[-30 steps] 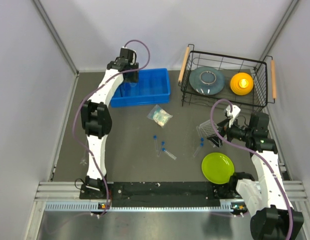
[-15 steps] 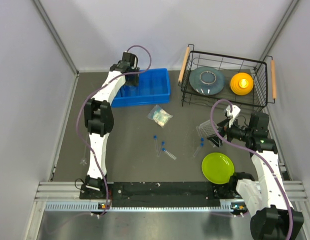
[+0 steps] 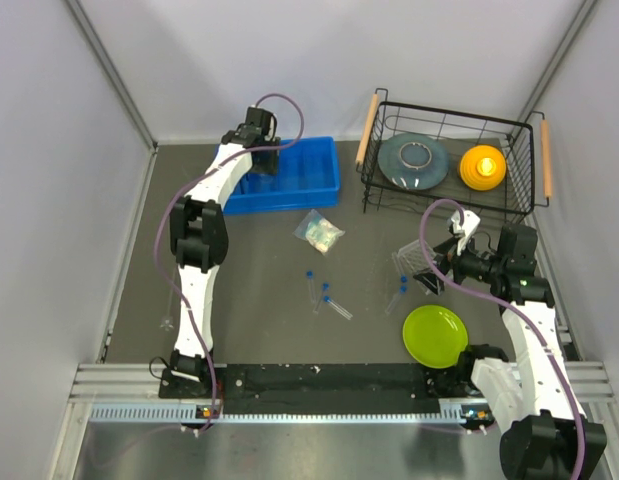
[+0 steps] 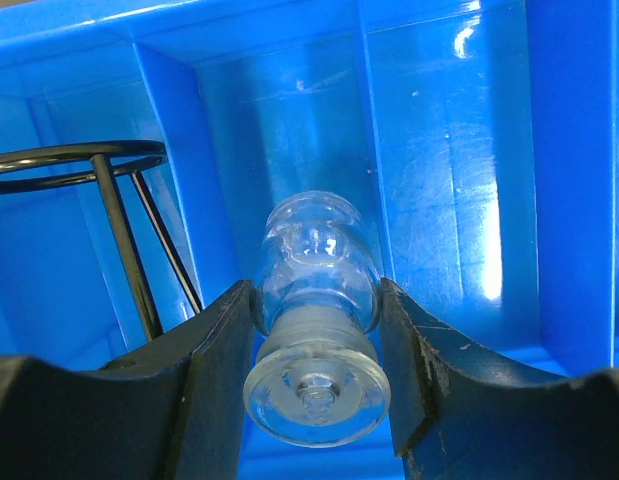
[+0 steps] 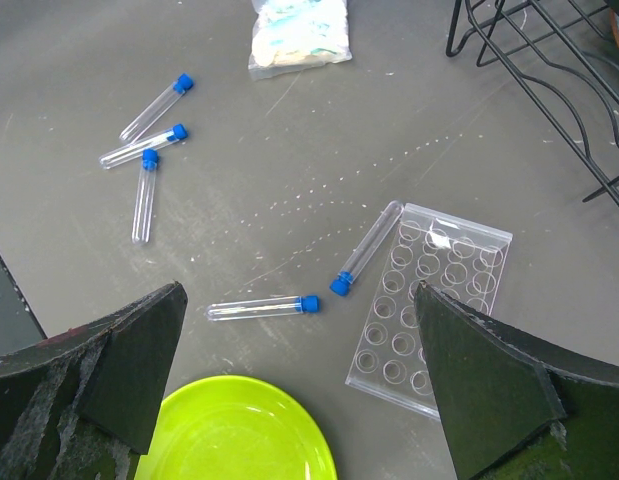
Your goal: Organize the chemistry lab equipment
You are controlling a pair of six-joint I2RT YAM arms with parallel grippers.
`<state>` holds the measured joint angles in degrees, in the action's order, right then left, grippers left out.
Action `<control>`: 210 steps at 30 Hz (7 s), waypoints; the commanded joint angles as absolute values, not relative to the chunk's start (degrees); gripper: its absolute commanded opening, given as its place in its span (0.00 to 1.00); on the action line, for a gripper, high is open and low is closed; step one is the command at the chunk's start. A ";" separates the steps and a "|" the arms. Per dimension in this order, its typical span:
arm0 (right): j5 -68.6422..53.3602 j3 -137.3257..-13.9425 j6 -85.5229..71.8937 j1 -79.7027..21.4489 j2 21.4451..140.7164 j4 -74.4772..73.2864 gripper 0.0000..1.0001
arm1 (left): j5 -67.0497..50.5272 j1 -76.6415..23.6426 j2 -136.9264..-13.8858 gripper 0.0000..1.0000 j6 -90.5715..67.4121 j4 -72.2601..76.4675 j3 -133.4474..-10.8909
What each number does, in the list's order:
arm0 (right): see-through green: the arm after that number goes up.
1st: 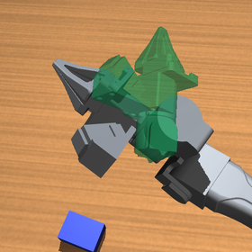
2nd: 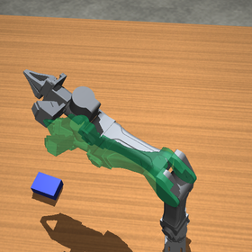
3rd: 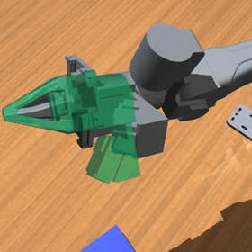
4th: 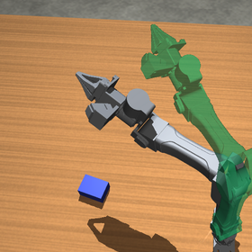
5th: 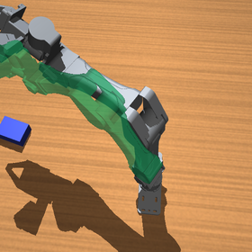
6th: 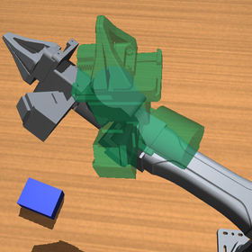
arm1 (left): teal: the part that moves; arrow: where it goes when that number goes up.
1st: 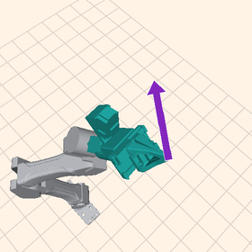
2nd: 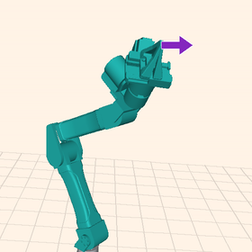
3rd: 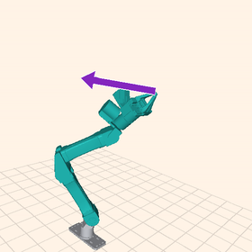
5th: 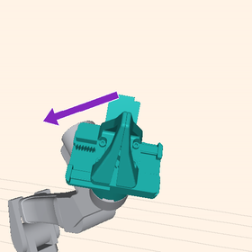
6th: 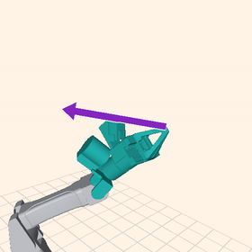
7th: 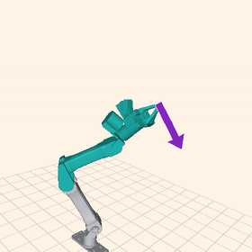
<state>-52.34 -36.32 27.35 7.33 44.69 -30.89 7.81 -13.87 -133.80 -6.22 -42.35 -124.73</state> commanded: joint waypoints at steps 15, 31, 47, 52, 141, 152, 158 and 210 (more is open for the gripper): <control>-53.70 -36.83 28.83 8.00 44.30 -29.62 0.99 | 8.96 -13.27 -135.09 0.52 -5.63 -41.31 -122.96; -53.61 -36.83 28.92 8.00 44.12 -29.62 0.99 | 9.67 -13.27 -131.05 0.71 -6.24 -41.40 -123.31; -53.44 -36.83 29.09 8.00 43.07 -29.79 0.99 | 7.74 -13.27 -113.31 0.95 -8.61 -33.77 -108.58; -52.39 -37.35 29.00 8.00 42.80 -30.06 0.99 | 7.29 -13.27 -102.06 0.99 -10.46 -30.15 -99.16; -33.81 -83.41 16.61 -40.70 101.63 -31.55 0.00 | -35.06 -9.40 -42.96 0.97 -61.42 11.40 -17.60; -52.38 -77.79 20.83 -39.46 95.28 -34.45 0.00 | -27.96 -26.80 -52.11 0.95 -66.36 22.93 -22.05; -55.02 -75.68 22.32 -39.55 92.99 -34.37 0.00 | -22.42 -30.14 -54.58 0.77 -68.12 22.07 -22.76; -53.78 -57.14 29.10 -14.77 63.81 -31.03 0.72 | -5.53 -25.58 -83.05 0.02 -19.25 -27.86 -80.06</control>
